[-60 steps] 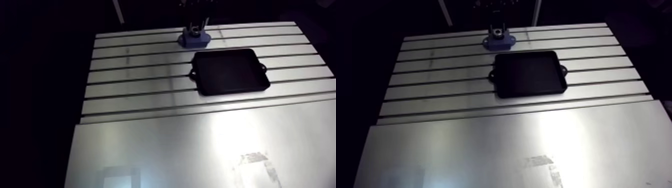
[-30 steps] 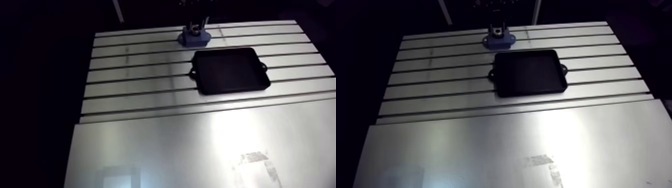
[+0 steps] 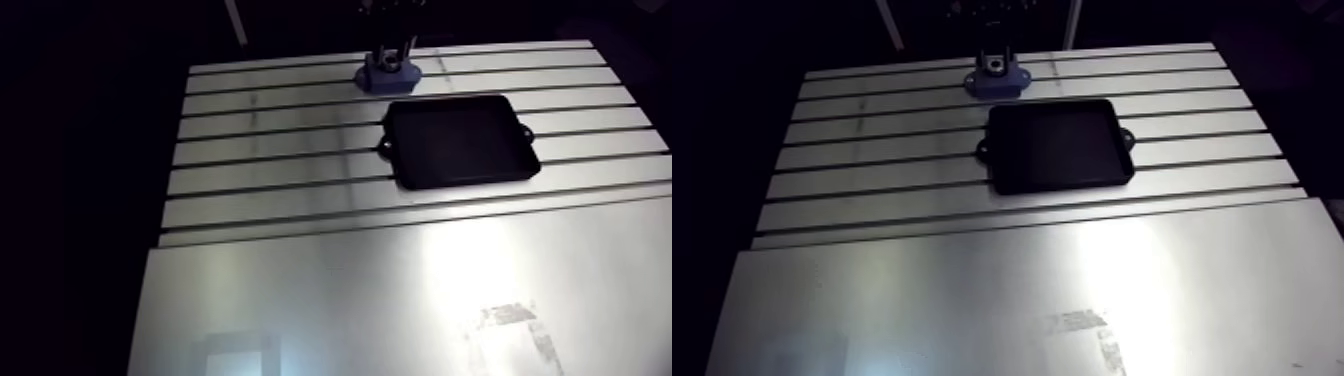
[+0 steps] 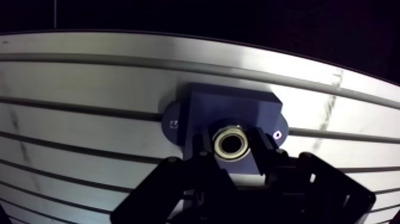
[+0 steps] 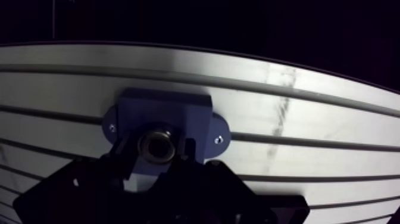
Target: Pick up the bearing and press it into the housing until flush.
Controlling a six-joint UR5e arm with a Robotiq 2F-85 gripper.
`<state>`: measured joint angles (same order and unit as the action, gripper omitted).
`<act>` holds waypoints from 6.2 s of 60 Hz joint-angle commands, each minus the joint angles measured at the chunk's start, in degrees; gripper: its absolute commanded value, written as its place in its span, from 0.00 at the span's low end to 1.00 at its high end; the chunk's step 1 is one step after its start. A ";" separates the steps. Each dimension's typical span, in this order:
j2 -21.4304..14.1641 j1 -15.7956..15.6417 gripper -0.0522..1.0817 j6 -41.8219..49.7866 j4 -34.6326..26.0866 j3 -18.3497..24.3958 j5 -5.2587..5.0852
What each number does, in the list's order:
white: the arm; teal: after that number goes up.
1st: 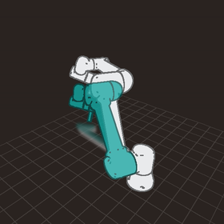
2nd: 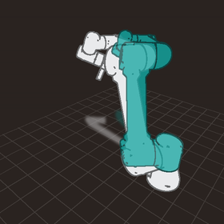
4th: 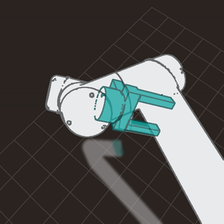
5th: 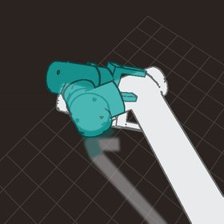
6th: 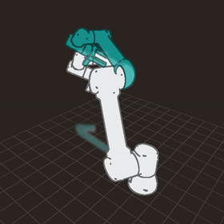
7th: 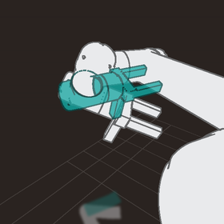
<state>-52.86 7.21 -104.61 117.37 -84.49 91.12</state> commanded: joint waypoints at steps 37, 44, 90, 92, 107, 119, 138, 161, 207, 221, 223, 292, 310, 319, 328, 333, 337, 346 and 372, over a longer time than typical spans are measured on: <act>0.00 0.35 0.76 -0.11 0.01 -0.19 0.07; 0.00 0.35 0.76 -0.18 0.01 -0.02 -0.02; 0.00 0.26 0.76 -0.29 0.01 -0.10 -0.02; 0.00 0.27 0.76 -0.36 0.01 -0.10 -0.02; 0.00 0.27 0.76 -0.46 0.01 -0.19 -0.09; 0.00 0.18 0.76 -0.37 0.01 -0.27 -0.02; 0.09 0.18 0.76 -0.21 0.01 -0.27 -0.02; 0.52 0.18 0.76 -0.29 0.01 -0.10 -0.02; -4.82 0.32 0.83 5.20 -3.82 1.52 0.25; -4.22 1.25 1.00 7.70 -4.47 1.13 -0.11; -4.22 1.24 1.00 7.86 -4.47 1.13 -0.18; -1.67 0.71 1.00 4.35 -2.89 1.06 -1.09; -1.67 0.71 1.00 2.00 -2.89 0.52 -1.07; -1.67 0.63 1.00 2.00 -2.80 0.09 -1.08; -1.67 0.71 1.00 1.93 -1.14 -0.34 -1.24; -1.26 0.71 1.00 1.84 -0.53 -0.52 -1.51; -1.15 0.71 1.00 1.82 -0.43 -0.54 -1.51; -0.88 0.71 1.00 1.74 -0.43 -0.54 -1.51; -0.71 0.71 1.00 1.82 -0.43 -0.54 -1.43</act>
<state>-53.72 7.88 -102.80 116.93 -85.03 89.61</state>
